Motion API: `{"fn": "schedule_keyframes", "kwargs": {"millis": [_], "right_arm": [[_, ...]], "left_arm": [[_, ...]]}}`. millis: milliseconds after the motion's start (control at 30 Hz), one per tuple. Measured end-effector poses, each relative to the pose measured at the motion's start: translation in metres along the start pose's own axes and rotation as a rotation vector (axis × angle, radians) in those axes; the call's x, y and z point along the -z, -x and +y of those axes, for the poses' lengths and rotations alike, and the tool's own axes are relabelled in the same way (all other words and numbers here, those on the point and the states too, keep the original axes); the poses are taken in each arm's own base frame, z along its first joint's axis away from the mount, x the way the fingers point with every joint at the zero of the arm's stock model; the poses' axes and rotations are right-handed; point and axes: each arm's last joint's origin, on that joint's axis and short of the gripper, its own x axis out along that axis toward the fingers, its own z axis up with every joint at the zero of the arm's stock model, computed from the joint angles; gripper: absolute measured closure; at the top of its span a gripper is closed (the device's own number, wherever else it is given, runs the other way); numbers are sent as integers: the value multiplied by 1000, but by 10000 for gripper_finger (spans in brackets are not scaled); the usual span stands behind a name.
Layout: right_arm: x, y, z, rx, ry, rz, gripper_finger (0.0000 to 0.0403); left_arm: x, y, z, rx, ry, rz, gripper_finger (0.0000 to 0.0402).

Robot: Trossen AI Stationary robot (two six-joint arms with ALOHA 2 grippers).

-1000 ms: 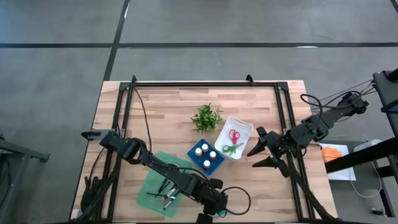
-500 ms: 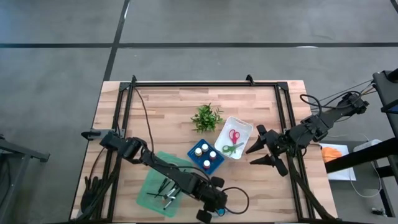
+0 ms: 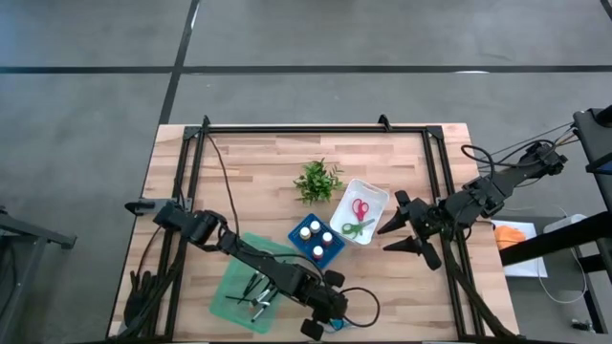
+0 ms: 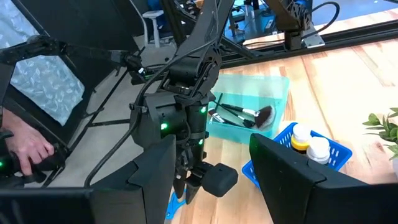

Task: Pick & Place Paint Supplies
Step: Put the blue scissors into the white bin

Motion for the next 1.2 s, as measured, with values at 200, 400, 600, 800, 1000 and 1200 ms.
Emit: {"fn": "schedule_keyframes", "kwargs": {"millis": [200, 400, 600, 800, 1000, 1200], "right_arm": [[0, 0, 0, 15, 0, -8, 200], [0, 0, -1, 23, -1, -12, 200], [0, 0, -1, 26, 0, -12, 200], [0, 0, -1, 48, 0, -22, 200], [0, -1, -1, 50, 1, -19, 200], [0, -1, -2, 56, 3, -22, 200]], "left_arm": [[7, -5, 0, 22, -25, 4, 288], [14, -9, 1, 25, -50, 16, 288], [19, -12, 2, 27, -59, 8, 288], [23, -13, 4, 8, -38, 20, 306], [24, -13, 11, 5, 38, 27, 387], [21, -12, 13, 11, 86, 22, 397]]}}
